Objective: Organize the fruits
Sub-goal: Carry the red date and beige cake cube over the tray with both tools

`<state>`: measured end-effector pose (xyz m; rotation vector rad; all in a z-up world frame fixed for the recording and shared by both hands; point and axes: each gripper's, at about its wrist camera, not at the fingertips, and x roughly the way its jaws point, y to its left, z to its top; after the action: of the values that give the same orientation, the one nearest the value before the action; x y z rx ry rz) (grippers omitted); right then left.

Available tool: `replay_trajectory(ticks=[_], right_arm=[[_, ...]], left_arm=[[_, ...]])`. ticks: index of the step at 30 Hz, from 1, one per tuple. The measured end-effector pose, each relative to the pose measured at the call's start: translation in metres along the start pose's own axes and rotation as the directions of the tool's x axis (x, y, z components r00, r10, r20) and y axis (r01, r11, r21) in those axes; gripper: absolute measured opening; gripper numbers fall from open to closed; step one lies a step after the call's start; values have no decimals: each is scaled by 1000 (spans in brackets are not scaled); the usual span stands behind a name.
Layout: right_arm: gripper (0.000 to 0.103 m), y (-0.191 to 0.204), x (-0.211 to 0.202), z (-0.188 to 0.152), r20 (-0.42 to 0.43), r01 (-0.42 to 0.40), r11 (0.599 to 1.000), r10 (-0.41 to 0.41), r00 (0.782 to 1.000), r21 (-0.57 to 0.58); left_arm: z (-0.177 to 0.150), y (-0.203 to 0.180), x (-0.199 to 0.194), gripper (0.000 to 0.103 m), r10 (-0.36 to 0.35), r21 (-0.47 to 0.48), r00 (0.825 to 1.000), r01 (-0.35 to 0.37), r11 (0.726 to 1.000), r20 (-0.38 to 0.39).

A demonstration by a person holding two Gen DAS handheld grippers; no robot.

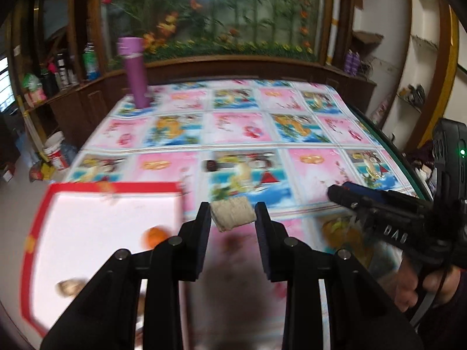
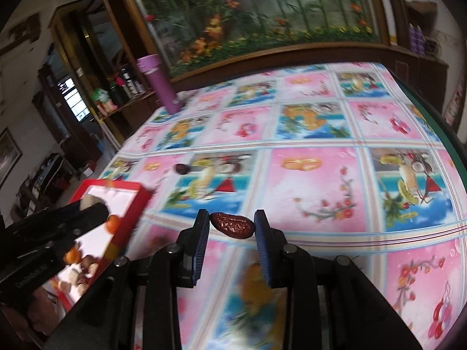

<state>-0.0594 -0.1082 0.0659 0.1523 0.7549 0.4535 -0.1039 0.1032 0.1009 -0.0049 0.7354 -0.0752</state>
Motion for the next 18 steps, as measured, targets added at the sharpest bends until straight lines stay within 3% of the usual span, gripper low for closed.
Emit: replay_trajectory(ticks=[8, 18], right_arm=[[30, 80, -7, -14, -14, -74, 987, 73, 997, -143], [30, 171, 2, -44, -79, -161, 931, 143, 987, -327]], left_arm=[[-39, 83, -62, 32, 146, -109, 987, -139, 984, 61], [-73, 130, -84, 32, 221, -177, 973, -207, 962, 65]])
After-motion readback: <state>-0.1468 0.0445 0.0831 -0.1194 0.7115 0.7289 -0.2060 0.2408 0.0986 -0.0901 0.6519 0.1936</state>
